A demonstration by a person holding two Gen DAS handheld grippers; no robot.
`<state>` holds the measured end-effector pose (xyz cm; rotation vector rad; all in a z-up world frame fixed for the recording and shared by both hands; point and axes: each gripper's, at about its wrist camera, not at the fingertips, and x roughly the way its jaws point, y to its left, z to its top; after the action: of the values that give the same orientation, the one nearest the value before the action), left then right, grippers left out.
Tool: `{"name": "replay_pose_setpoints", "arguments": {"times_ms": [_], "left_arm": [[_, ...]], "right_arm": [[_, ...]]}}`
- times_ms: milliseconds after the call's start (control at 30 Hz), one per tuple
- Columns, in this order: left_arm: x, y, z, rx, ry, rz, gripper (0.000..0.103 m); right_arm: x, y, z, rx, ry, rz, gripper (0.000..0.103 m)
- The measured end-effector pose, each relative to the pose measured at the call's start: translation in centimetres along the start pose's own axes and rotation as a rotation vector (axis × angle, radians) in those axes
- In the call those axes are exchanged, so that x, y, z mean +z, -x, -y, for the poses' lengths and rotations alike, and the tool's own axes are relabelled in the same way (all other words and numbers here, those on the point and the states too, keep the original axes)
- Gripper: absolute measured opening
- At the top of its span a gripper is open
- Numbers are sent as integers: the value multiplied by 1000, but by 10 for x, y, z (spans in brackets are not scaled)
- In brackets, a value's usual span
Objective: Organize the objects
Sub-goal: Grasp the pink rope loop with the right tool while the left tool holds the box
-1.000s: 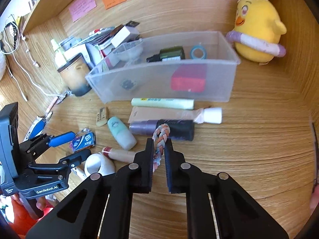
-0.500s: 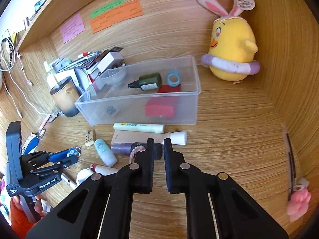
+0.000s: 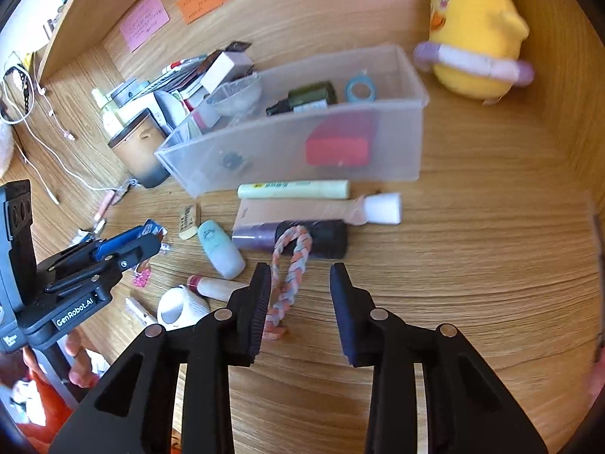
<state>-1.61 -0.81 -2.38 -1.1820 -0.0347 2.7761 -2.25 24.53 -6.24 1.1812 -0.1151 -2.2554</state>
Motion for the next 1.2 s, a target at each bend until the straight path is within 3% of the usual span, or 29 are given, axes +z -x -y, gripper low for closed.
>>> {"name": "replay_pose_setpoints", "arguments": {"times_ms": [33,133,267,933,1100,1200], "left_arm": [[1,0,1,-4,2,4,26],[6,-1,4,-20,15,16,26],[15,-1,7,-41,28,36,26],[66,-2,9,-78,67,102,26],[74,-5,4,-80,74,106,26],[81,-8,1,-76,72,104,26]], "right_arm": [[0,-4,1,15,-5,-9,29],[0,-5,3,40,-14,4,9],[2,8,7,25,-15,65,7],[57,64,-2,-24,77,271,7],[52,53,-2,-54,101,209,8],[43,38,4,-54,107,115,25]]}}
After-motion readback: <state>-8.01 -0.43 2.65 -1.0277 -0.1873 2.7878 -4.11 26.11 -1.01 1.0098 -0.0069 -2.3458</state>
